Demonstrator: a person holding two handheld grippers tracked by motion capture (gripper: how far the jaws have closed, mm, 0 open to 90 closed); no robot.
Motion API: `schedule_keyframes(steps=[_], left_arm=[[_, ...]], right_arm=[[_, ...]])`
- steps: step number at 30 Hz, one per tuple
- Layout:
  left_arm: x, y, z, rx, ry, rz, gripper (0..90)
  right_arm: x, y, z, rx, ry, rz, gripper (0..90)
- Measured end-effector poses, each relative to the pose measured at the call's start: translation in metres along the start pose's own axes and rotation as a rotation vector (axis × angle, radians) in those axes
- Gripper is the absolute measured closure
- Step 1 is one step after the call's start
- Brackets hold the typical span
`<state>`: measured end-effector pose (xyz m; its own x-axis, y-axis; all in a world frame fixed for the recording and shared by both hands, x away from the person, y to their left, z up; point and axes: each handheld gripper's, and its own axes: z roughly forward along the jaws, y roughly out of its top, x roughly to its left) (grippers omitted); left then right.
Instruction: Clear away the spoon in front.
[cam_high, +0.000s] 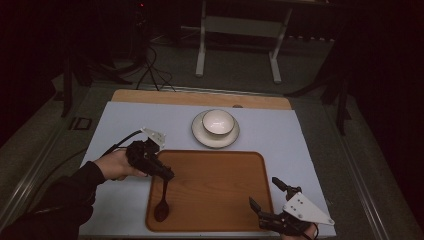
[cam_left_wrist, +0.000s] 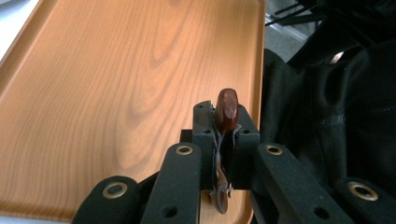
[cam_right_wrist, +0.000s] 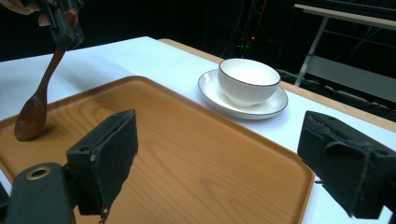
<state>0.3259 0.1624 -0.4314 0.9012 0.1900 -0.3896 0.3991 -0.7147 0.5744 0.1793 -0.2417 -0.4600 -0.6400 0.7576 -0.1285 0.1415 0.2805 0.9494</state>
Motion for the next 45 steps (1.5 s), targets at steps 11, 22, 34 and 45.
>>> schedule_keyframes(steps=[11,22,34,45], left_arm=[[0.017,-0.014,0.017,-0.102,0.012,-0.038,79.5],[0.033,-0.042,0.036,-0.268,0.075,-0.12,75.5],[0.049,-0.06,0.06,-0.309,0.124,-0.172,70.1],[0.06,-0.07,0.069,-0.305,0.215,-0.197,64.8]], right_arm=[[-0.001,-0.001,0.0,0.005,0.0,0.003,12.2],[0.0,-0.001,0.001,0.013,0.006,-0.001,12.2],[0.0,-0.001,0.002,0.02,0.019,0.004,12.2],[0.0,-0.001,0.003,0.022,0.029,0.001,12.3]])
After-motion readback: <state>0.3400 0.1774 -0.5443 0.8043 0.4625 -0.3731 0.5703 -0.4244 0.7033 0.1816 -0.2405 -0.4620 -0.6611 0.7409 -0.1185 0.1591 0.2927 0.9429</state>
